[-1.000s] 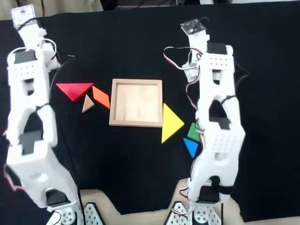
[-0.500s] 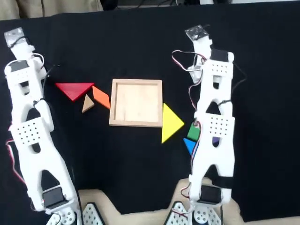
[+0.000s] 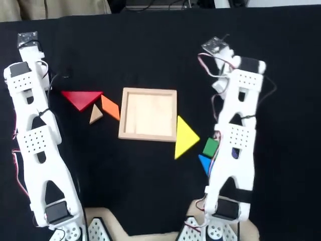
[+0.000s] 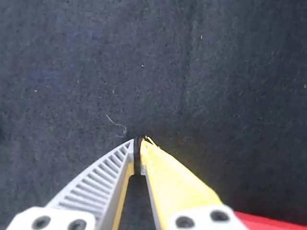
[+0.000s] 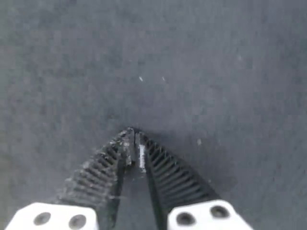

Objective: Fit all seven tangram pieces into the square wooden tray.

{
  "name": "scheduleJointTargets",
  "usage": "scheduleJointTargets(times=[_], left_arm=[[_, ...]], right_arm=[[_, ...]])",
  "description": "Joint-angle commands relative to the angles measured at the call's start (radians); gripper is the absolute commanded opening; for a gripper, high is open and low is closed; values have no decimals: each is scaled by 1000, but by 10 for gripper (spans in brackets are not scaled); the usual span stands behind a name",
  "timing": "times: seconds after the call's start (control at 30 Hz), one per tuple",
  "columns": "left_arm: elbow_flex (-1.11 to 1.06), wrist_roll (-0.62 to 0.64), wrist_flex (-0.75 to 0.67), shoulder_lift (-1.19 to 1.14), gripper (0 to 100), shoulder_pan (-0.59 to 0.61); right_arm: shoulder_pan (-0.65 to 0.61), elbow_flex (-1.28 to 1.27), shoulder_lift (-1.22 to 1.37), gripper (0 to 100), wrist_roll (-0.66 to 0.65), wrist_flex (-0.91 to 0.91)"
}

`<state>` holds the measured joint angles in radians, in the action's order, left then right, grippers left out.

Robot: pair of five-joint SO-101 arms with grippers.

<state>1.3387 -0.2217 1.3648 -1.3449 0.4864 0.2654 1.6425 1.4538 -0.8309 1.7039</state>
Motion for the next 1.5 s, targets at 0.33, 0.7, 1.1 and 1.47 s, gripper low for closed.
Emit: scheduleJointTargets(times=[0.33, 0.7, 1.1, 1.47], left_arm=[[328, -232, 293, -292, 29, 222], [326, -301, 356, -331, 29, 298], [329, -324, 393, -318, 29, 280], [326, -132, 252, -152, 30, 77]], right_arm=[[181, -131, -1, 11, -72, 61], [212, -257, -4, 11, -72, 63], [287, -467, -170, 11, -137, 63], [167, -516, -467, 11, 138, 58]])
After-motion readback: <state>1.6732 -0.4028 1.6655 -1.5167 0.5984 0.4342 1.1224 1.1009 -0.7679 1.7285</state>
